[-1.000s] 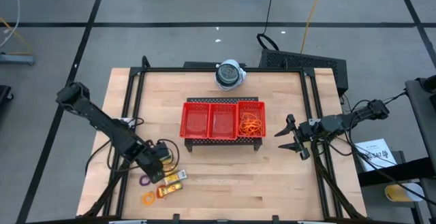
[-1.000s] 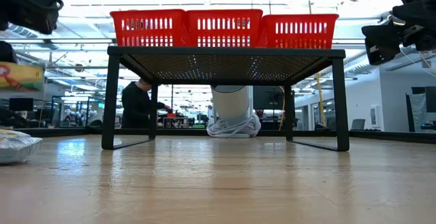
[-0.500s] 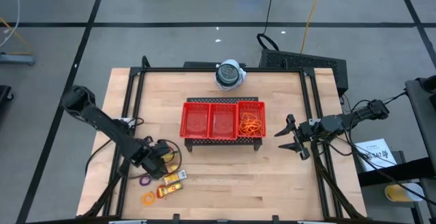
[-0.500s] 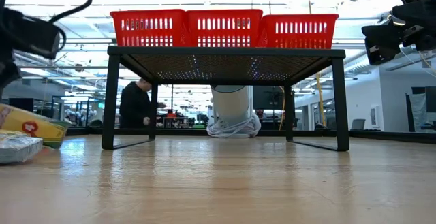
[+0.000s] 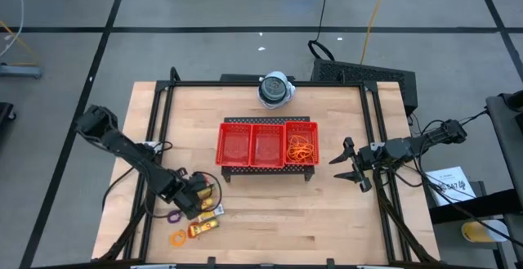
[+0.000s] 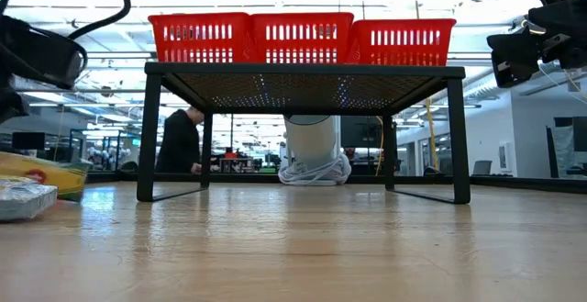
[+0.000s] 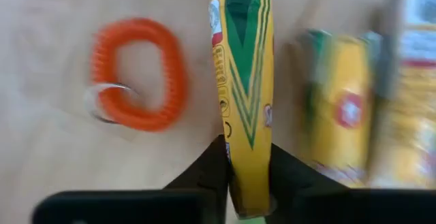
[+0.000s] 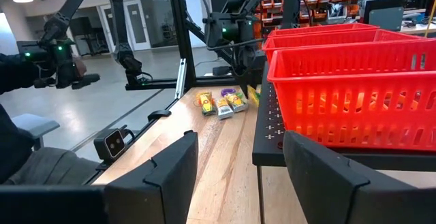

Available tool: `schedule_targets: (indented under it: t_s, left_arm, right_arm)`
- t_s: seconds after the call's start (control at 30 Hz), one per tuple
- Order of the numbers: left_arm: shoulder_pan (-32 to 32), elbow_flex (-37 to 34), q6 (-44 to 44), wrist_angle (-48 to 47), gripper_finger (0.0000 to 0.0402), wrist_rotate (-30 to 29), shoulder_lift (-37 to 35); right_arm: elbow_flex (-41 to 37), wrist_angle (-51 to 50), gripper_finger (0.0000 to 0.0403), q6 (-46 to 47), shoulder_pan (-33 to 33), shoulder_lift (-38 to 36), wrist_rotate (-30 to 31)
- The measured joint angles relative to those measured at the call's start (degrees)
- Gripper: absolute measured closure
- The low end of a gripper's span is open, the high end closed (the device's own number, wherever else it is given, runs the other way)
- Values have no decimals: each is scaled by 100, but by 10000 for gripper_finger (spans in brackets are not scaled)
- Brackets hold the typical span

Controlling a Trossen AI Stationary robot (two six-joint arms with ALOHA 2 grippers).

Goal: Pick & Place Office Desk Supplies
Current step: Put the yellow crayon box into the middle red bin

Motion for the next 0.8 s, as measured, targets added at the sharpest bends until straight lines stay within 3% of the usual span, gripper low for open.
schedule_targets:
  t_s: [0.17,0.33,0.47,0.7,0.8]
  left_arm:
    - [-56,6,17,-17,373,424,-353]
    - [-88,10,15,276,359,-48,-930]
    - [-88,10,555,1063,352,-513,-1270]
    - [-92,11,1773,2895,372,-696,-1329]
    - [-35,10,2005,3582,359,-1151,-1325]
  right_arm:
    - [-1,0,197,2,0,0,0]
    - [-1,0,197,2,2,-1,-1]
    - [-1,0,197,1,1,-2,-1]
    - [-1,0,197,1,1,-1,0]
    - [-1,0,197,1,2,0,0]
